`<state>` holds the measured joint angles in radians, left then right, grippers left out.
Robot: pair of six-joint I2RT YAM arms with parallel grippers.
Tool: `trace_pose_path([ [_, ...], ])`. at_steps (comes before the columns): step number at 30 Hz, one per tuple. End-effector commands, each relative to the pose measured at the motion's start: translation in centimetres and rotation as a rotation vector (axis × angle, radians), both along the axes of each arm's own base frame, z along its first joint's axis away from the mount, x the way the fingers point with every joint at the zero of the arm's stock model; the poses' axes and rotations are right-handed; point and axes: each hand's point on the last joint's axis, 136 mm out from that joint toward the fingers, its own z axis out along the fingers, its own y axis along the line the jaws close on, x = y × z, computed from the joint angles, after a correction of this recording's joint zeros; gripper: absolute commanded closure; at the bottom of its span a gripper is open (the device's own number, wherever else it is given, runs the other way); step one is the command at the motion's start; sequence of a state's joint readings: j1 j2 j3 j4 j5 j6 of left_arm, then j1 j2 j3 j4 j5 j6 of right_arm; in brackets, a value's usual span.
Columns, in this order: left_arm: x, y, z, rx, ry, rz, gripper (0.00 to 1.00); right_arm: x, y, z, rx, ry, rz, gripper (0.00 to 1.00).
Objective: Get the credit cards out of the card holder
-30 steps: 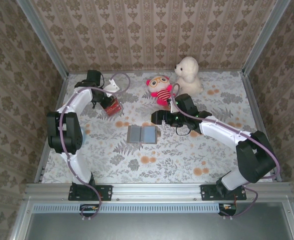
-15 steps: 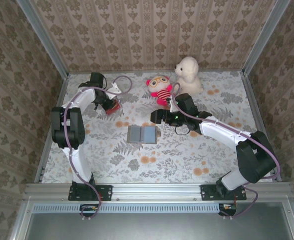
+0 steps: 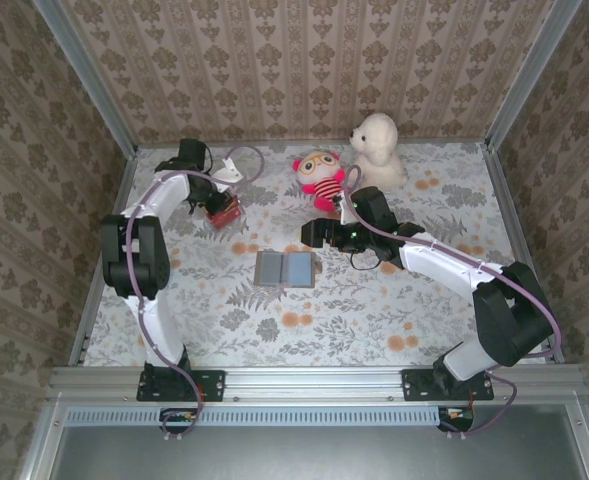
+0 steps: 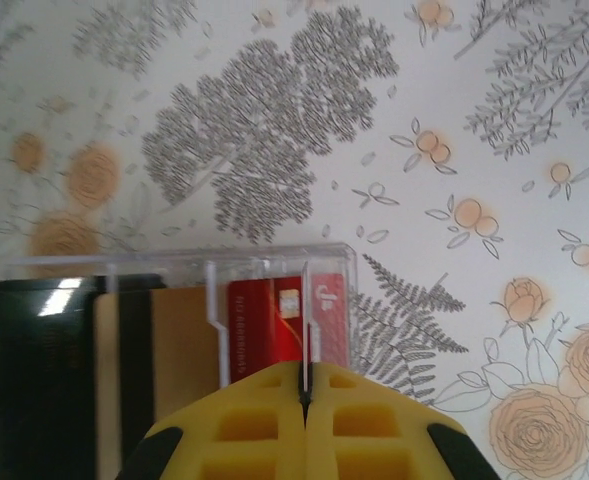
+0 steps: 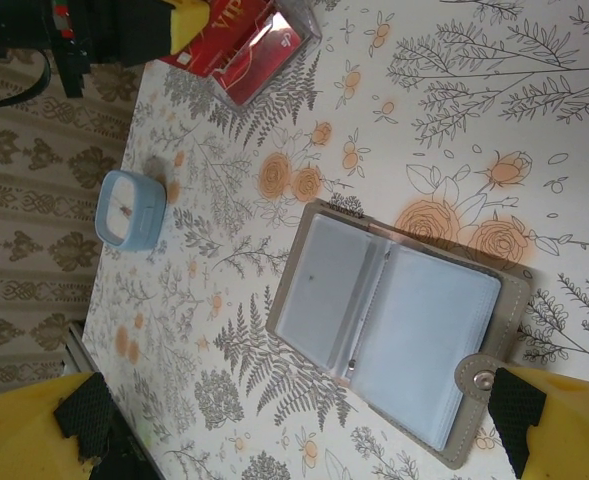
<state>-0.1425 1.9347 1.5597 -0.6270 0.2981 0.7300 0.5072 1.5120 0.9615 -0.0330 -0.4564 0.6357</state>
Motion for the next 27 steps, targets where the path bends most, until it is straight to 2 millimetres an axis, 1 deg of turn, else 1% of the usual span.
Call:
trace_pose_path([
  [1, 1.0, 0.5, 2.6, 0.021, -0.098, 0.012, 1.0, 0.0, 0.2, 0.0, 0.019, 0.007, 0.006, 0.0],
  [2, 1.0, 0.9, 2.1, 0.037, -0.094, 0.019, 1.0, 0.0, 0.1, 0.1, 0.019, 0.005, 0.006, 0.0],
  [4, 1.0, 1.1, 1.2, 0.053, -0.078, 0.017, 1.0, -0.1, 0.1, 0.2, 0.019, 0.002, 0.006, 0.0],
  [9, 0.7, 0.9, -0.6, 0.05, -0.028, 0.011, 1.0, -0.1, 0.1, 0.4, 0.02, -0.001, 0.007, 0.0],
  [14, 0.4, 0.6, -1.3, 0.035, 0.002, 0.002, 1.0, -0.2, 0.0, 0.4, 0.021, 0.005, 0.002, 0.0],
  [20, -0.5, 0.6, -3.0, 0.038, 0.068, -0.007, 1.0, -0.2, 0.0, 0.3, 0.022, 0.009, 0.002, 0.0],
  [27, -1.2, -0.3, -3.0, -0.004, 0.09, -0.023, 1.0, -0.2, 0.0, 0.3, 0.022, 0.013, -0.002, 0.0],
])
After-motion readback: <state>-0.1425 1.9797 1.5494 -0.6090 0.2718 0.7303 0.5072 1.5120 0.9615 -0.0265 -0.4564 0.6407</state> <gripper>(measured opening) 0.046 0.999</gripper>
